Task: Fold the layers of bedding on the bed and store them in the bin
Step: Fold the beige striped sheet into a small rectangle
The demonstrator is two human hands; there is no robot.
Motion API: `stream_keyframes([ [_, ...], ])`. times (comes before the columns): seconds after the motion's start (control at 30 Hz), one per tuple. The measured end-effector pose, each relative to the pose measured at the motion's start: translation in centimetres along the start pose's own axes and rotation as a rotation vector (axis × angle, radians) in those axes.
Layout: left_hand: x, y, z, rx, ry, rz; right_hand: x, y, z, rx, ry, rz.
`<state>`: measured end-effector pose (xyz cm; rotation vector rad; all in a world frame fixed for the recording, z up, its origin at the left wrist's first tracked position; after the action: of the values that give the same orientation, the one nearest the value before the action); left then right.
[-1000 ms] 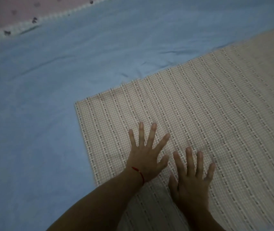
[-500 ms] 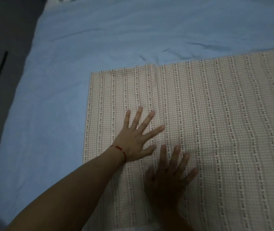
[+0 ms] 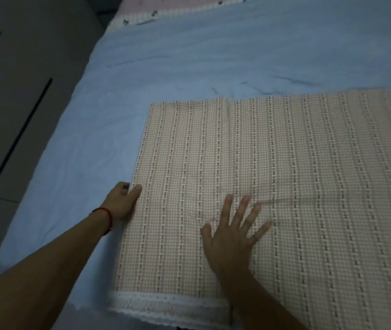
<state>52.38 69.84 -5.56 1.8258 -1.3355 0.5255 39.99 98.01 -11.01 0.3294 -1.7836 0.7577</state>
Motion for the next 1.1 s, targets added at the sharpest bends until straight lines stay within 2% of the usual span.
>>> stream_keyframes([
  [0.13,1.5,2.8,-1.7,-0.131,-0.122,0.212,0.3,0.0,-0.2,0.056,-0.095,0.02],
  [0.23,2.8,5.8,-5.3,-0.247,-0.21,0.309,0.8,1.0,-0.6,0.136,-0.253,0.06],
  [0.37,3.0,10.3,-11.3,-0.428,-0.232,0.395,2.8,2.3,-0.9,0.191,-0.493,0.192],
  [0.47,2.1,14.7,-16.8,-0.564,-0.227,0.387,5.0,3.4,-1.1,0.226,-0.602,0.386],
  [0.57,0.2,18.9,-22.7,-0.677,-0.25,0.344,9.2,5.0,-1.4,0.176,-0.508,0.79],
  [0.67,-3.4,22.6,-28.2,-0.775,-0.259,0.301,13.5,8.4,-2.0,-0.052,-0.356,1.147],
  [0.73,-6.9,24.4,-30.3,-0.787,-0.264,0.266,15.9,10.6,-2.2,-0.182,-0.296,1.347],
  [0.8,-11.3,25.4,-31.5,-0.734,-0.304,0.229,17.9,13.3,-2.5,-0.228,-0.271,1.433],
  [0.9,-19.0,24.5,-32.2,-0.531,-0.597,0.079,19.2,18.8,-3.4,-0.289,-0.159,1.394],
  [0.93,-21.1,23.7,-31.9,-0.489,-0.628,0.059,18.8,20.5,-3.9,-0.322,-0.135,1.339],
  [0.97,-22.6,22.8,-31.0,-0.497,-0.563,0.104,17.6,22.4,-4.3,-0.331,-0.161,1.223],
  [1.03,-23.8,19.9,-28.0,-0.541,-0.258,0.367,15.0,25.3,-5.9,-0.347,-0.225,0.91],
  [1.07,-23.6,17.9,-26.5,-0.519,-0.128,0.49,14.0,26.1,-6.6,-0.352,-0.233,0.822],
  [1.1,-23.1,15.6,-25.1,-0.46,-0.065,0.554,13.1,26.5,-7.3,-0.345,-0.242,0.768],
])
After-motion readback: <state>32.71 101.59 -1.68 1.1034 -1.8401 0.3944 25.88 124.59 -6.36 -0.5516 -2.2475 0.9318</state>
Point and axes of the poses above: each hand's wrist, its own z-axis towards the middle knuckle, its own x-axis out of the back of the hand, y = z × x, the point moved 7 cm from there along z, towards the middle knuckle, and after that the axes turned 13 degrees about x, right-handed, at the moved point
